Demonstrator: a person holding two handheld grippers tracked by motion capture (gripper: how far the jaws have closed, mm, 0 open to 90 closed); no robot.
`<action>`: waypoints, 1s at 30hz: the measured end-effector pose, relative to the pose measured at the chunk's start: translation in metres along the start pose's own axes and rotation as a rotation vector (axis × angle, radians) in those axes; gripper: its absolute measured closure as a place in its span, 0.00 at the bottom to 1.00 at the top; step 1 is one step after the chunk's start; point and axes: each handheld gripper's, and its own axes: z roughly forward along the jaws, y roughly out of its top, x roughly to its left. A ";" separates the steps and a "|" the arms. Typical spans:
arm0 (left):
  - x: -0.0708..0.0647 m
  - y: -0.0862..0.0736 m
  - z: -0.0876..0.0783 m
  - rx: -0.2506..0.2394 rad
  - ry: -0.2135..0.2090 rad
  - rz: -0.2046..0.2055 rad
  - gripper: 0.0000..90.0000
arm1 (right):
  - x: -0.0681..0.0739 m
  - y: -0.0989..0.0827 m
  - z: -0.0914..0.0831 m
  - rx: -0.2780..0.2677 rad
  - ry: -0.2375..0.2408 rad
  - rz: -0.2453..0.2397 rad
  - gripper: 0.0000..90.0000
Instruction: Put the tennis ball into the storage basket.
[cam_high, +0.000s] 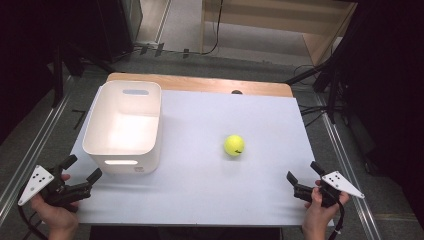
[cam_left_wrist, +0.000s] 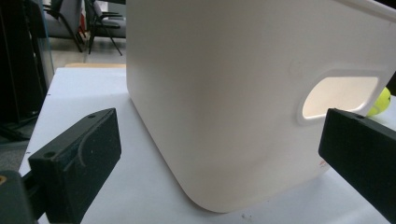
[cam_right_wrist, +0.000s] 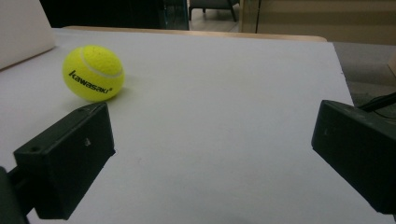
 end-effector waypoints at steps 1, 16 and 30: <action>0.000 0.000 0.000 0.001 0.000 0.001 0.00 | 0.000 0.000 0.000 0.000 -0.001 -0.001 0.00; 0.000 0.000 0.002 0.009 -0.022 0.013 0.00 | 0.003 0.002 0.002 0.026 0.022 -0.029 0.00; 0.002 -0.001 -0.002 -0.011 -0.044 -0.011 0.00 | 0.003 0.005 0.004 0.045 0.040 -0.035 0.00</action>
